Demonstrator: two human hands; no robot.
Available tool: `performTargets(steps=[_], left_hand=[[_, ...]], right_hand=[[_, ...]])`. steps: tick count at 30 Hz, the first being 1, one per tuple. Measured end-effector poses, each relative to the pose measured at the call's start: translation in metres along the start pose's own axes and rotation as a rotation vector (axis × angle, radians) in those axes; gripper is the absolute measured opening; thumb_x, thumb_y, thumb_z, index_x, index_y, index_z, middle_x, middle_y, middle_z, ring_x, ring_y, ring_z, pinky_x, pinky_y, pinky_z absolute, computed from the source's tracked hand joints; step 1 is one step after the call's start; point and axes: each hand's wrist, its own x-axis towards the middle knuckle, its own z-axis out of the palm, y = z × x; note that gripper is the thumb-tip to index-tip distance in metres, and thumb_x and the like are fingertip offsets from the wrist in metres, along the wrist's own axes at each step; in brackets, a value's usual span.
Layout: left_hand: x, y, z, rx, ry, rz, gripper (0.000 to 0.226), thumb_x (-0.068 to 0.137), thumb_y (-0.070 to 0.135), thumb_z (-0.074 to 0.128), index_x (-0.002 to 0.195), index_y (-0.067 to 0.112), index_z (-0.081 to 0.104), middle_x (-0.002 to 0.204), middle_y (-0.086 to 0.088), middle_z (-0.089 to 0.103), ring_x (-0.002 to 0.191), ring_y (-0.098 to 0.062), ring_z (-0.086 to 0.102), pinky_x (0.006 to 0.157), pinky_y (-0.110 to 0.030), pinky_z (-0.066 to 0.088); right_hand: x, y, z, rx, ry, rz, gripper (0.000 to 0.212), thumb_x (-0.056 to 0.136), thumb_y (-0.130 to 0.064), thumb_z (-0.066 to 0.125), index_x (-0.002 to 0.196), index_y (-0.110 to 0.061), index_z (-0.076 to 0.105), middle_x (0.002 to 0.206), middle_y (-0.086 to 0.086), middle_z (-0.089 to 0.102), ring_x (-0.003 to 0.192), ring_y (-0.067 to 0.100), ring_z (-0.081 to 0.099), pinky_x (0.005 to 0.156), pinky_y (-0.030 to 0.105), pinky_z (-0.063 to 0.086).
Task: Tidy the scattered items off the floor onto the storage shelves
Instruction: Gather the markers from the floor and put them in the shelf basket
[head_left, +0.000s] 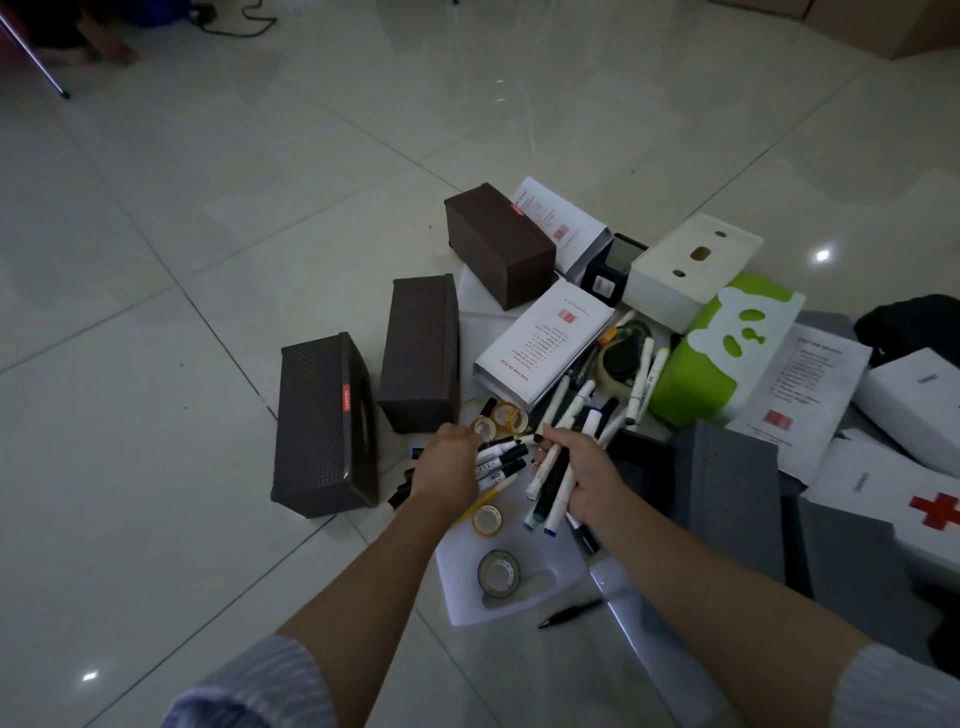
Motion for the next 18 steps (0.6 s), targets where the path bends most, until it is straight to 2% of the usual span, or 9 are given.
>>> performTargets(steps=[3,6,10,13,16,18], left_hand=[[0.002,-0.005,0.009,0.052,-0.017,-0.019,0.038,0.076,-0.005,0.06,0.109,0.011,0.063,0.104,-0.011,0.06,0.106,-0.026,0.049,0.079,-0.031,0.042],[0.0,-0.008,0.008,0.02,0.02,-0.045,0.032,0.082,0.004,0.065,0.113,0.012,0.061,0.105,-0.009,0.059,0.101,-0.026,0.052,0.075,-0.03,0.037],[-0.001,0.001,-0.007,-0.248,0.172,-0.082,0.035,0.078,0.006,0.068,0.108,0.005,0.05,0.1,-0.014,0.053,0.088,-0.031,0.054,0.063,-0.031,0.034],[0.011,0.014,-0.025,-0.54,0.23,-0.195,0.034,0.085,0.009,0.065,0.112,0.009,0.044,0.089,-0.01,0.056,0.076,-0.026,0.056,0.056,-0.03,0.039],[0.029,0.027,-0.042,-0.892,0.122,-0.319,0.024,0.085,0.013,0.07,0.103,0.012,0.056,0.082,-0.005,0.065,0.073,-0.02,0.061,0.064,-0.031,0.05],[0.04,0.039,-0.052,-1.19,0.026,-0.417,0.013,0.086,0.016,0.073,0.088,0.008,0.064,0.074,-0.008,0.069,0.067,-0.022,0.065,0.06,-0.029,0.053]], right_hand=[[0.0,-0.001,-0.003,0.033,0.01,0.009,0.022,0.095,-0.009,0.059,0.074,-0.01,0.051,0.053,0.002,0.046,0.044,0.014,0.046,0.056,0.029,0.045],[-0.002,-0.001,-0.007,0.026,0.006,0.016,0.021,0.095,-0.006,0.054,0.075,-0.01,0.049,0.058,0.002,0.041,0.044,0.014,0.043,0.054,0.028,0.04],[-0.005,-0.003,-0.006,0.108,-0.053,0.024,0.028,0.093,-0.002,0.045,0.07,-0.016,0.038,0.056,0.001,0.033,0.042,0.013,0.033,0.042,0.024,0.032],[-0.001,-0.014,0.004,0.172,-0.094,0.026,0.029,0.089,-0.002,0.042,0.067,-0.018,0.034,0.053,0.001,0.033,0.042,0.013,0.03,0.042,0.022,0.029],[0.008,-0.039,0.016,0.177,-0.108,-0.009,0.028,0.091,-0.004,0.044,0.065,-0.016,0.04,0.052,0.002,0.038,0.042,0.013,0.037,0.042,0.021,0.032],[0.013,-0.058,0.022,0.185,-0.114,-0.016,0.026,0.093,-0.009,0.048,0.067,-0.012,0.046,0.053,0.002,0.044,0.042,0.012,0.042,0.042,0.021,0.036]])
